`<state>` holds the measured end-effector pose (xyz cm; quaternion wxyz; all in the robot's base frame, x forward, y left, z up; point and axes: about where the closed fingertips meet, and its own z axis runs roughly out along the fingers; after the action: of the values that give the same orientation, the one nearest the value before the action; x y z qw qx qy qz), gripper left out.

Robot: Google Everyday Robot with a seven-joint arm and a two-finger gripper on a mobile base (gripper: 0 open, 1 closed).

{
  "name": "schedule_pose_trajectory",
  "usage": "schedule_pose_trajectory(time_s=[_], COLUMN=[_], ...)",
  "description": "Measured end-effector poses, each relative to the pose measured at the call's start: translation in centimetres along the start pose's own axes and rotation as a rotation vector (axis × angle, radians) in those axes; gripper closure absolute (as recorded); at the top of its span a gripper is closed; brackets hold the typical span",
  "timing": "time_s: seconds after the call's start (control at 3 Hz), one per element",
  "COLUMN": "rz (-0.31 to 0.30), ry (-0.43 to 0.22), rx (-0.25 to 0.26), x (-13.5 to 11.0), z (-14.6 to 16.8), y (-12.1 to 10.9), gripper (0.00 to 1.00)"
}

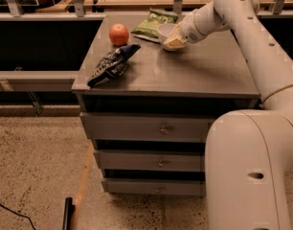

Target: Move white bowl near green jalapeno chip bag

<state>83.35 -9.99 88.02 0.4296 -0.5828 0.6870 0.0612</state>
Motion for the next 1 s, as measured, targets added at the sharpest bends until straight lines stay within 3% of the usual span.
schedule_pose_trajectory(time_s=[0.33, 0.67, 1.0], rz=[-0.021, -0.044, -0.040], ry=[-0.042, -0.116, -0.206], rx=[0.047, 0.113, 0.178], x=[-1.2, -3.1, -4.6], z=[-0.8, -3.0, -7.4], y=[-0.9, -1.8, -2.0], gripper=[0.14, 0.00, 0.00])
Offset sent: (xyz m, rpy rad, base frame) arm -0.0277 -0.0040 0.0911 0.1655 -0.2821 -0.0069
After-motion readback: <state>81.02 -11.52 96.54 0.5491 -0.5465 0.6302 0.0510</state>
